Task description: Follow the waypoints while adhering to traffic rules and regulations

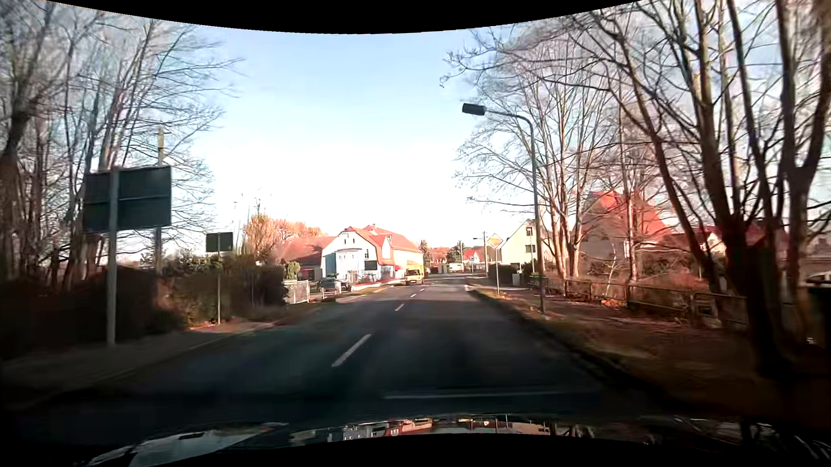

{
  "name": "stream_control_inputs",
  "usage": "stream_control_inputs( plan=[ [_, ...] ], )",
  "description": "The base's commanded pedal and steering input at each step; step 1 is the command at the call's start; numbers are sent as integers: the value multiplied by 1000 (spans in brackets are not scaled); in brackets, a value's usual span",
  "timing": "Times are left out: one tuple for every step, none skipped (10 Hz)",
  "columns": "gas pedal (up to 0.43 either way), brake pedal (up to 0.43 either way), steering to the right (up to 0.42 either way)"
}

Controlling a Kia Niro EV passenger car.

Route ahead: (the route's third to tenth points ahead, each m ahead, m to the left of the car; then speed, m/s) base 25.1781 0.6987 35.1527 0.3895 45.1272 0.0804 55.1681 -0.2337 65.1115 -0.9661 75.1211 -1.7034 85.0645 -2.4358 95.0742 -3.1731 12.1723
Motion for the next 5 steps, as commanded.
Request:
stream_control_inputs(
  plan=[
    [118,0,-3],
    [118,0,-3],
    [118,0,-2],
    [118,0,-3],
    [118,0,-3]
  ],
)
